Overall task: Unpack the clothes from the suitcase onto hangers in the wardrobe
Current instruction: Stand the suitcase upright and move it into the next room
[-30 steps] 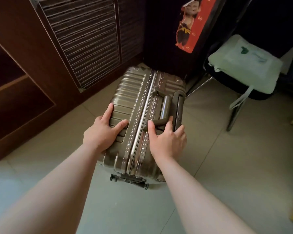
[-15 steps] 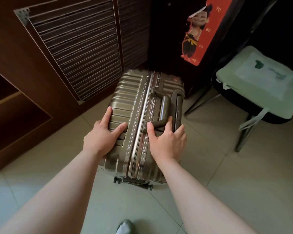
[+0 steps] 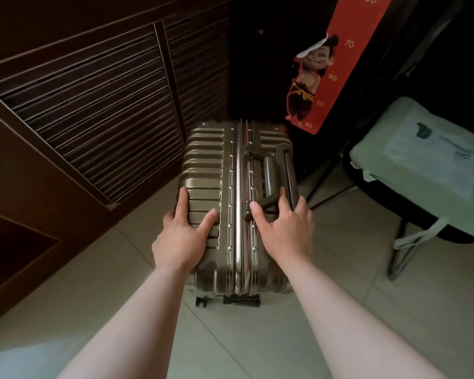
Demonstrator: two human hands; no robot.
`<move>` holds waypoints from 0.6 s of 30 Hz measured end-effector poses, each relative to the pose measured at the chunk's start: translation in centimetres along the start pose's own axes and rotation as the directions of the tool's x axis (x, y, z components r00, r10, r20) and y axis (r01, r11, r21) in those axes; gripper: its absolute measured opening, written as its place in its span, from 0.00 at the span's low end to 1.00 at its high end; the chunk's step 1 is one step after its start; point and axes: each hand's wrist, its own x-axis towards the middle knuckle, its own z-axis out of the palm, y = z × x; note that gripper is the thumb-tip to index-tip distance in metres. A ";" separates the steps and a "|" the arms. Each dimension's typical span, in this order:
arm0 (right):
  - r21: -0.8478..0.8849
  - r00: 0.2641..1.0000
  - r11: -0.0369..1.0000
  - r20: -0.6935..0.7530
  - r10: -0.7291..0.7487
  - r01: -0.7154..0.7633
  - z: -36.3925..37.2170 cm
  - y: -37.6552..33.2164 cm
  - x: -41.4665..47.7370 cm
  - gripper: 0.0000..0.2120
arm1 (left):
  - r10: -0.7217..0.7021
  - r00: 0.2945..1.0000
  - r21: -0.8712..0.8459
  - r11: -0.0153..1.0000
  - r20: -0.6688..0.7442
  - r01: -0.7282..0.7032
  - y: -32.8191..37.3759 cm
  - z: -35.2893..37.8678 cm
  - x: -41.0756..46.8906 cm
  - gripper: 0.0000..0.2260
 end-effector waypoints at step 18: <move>-0.023 0.988 0.989 0.070 -0.141 0.143 -2.5 0.7 16.6 0.42 | -0.123 0.991 -0.080 0.990 -0.052 0.119 9.7 3.3 9.3 0.36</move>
